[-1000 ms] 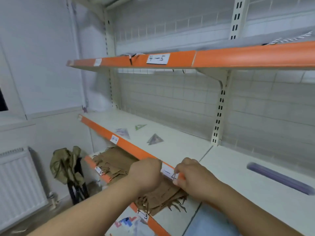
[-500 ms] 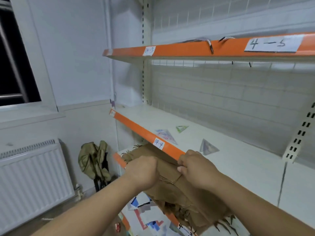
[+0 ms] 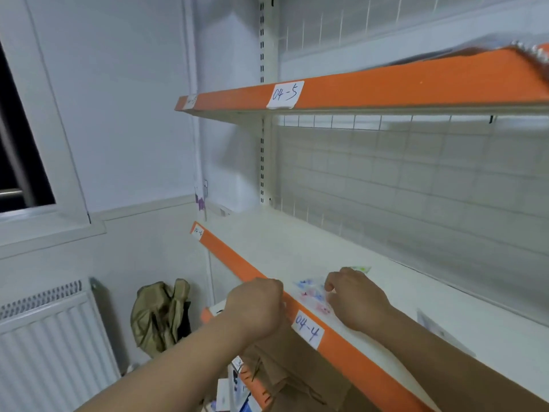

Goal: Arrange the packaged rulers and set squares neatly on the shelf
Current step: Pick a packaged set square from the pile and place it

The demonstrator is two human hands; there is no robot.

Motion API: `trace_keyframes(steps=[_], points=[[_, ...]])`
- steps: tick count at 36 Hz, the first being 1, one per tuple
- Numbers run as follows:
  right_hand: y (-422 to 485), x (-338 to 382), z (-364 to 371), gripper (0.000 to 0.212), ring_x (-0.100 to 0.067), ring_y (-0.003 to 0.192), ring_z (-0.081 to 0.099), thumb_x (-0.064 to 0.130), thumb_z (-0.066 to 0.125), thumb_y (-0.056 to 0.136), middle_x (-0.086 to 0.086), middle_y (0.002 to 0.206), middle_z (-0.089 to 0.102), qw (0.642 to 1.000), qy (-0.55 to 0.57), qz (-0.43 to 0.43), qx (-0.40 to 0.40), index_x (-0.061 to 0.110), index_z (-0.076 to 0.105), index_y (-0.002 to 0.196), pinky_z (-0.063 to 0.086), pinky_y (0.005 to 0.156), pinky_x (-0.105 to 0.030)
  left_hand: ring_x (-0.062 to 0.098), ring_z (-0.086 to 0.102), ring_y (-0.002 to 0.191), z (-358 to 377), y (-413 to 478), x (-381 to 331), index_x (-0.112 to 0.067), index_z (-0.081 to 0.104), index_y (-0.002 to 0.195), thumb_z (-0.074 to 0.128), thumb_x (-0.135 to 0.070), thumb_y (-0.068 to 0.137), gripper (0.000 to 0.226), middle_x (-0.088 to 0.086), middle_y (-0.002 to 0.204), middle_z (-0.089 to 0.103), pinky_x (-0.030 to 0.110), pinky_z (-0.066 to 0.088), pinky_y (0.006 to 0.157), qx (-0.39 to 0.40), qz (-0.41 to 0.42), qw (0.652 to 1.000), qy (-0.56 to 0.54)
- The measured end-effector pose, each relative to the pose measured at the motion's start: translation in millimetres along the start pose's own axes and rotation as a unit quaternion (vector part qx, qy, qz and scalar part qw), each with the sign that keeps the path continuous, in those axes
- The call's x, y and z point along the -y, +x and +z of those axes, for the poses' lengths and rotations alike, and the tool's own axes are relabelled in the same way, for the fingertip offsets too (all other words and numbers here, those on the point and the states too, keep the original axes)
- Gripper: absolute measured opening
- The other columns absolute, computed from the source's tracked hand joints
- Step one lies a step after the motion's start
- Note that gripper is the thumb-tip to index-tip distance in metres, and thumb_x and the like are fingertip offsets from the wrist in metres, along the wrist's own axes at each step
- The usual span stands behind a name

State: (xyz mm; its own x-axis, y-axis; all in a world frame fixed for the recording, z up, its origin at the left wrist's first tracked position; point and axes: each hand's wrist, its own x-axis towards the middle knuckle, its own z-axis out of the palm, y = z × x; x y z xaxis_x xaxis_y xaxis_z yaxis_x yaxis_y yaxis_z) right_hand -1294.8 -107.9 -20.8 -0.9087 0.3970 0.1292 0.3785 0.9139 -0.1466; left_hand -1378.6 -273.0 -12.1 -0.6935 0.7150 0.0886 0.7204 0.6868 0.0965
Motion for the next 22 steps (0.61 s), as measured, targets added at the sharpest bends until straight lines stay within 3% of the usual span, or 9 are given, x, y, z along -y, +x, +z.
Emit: trace_keyframes(steps=[6,11,14,17,20,22], points=[[20.9,1.0,9.2,0.034,-0.021,0.115,0.047,0.038,0.056,0.091,-0.004,0.119,0.049,0.996,0.001,0.020,0.088,0.017,0.056,0.119,0.045,0.093,-0.036,0.022,0.059,0.103,6.1,44.7,3.6,-0.014,0.058,0.116,0.043,-0.025,0.097,0.026,0.005,0.113,0.061,0.030,0.047,0.078,0.025,0.027,0.999,-0.006],[27.6,0.1,18.1,0.032,-0.021,0.114,0.048,0.038,0.057,0.089,-0.005,0.119,0.048,0.993,0.015,0.035,0.110,0.017,0.059,0.113,0.045,0.094,-0.035,0.021,0.057,0.107,14.5,75.0,2.2,-0.016,0.057,0.119,0.041,-0.024,0.096,0.028,0.004,0.117,0.060,0.030,0.045,0.082,0.041,0.067,0.997,-0.015],[31.6,2.6,20.7,0.025,-0.023,0.101,0.053,0.034,0.058,0.088,-0.006,0.103,0.051,0.993,0.014,0.060,0.102,0.013,0.064,0.100,0.048,0.087,-0.034,0.021,0.056,0.108,17.8,89.1,2.8,-0.017,0.056,0.120,0.042,-0.027,0.097,0.029,0.003,0.118,0.059,0.029,0.044,0.082,0.045,0.100,0.994,-0.019],[34.1,6.7,24.2,0.023,-0.020,0.083,0.046,0.026,0.051,0.092,-0.002,0.076,0.037,0.990,0.002,0.083,0.113,0.007,0.062,0.088,0.049,0.082,-0.035,0.020,0.056,0.108,21.4,101.7,5.4,-0.018,0.057,0.119,0.043,-0.029,0.096,0.028,0.001,0.118,0.059,0.029,0.044,0.083,0.053,0.136,0.989,-0.018],[37.1,9.7,24.4,0.021,-0.020,0.086,0.041,0.028,0.049,0.095,-0.007,0.094,0.039,0.985,0.005,0.107,0.135,0.012,0.053,0.081,0.043,0.077,-0.033,0.019,0.056,0.109,23.9,112.7,9.1,-0.021,0.057,0.119,0.044,-0.028,0.096,0.027,-0.001,0.119,0.060,0.027,0.042,0.082,0.060,0.158,0.985,-0.020],[39.1,10.3,24.1,0.023,-0.021,0.089,0.042,0.029,0.048,0.095,-0.011,0.105,0.042,0.983,0.009,0.112,0.148,0.008,0.059,0.091,0.042,0.080,-0.033,0.019,0.056,0.110,25.3,118.0,12.3,-0.021,0.057,0.119,0.045,-0.029,0.096,0.027,-0.001,0.121,0.059,0.027,0.042,0.084,0.067,0.173,0.982,-0.024]])
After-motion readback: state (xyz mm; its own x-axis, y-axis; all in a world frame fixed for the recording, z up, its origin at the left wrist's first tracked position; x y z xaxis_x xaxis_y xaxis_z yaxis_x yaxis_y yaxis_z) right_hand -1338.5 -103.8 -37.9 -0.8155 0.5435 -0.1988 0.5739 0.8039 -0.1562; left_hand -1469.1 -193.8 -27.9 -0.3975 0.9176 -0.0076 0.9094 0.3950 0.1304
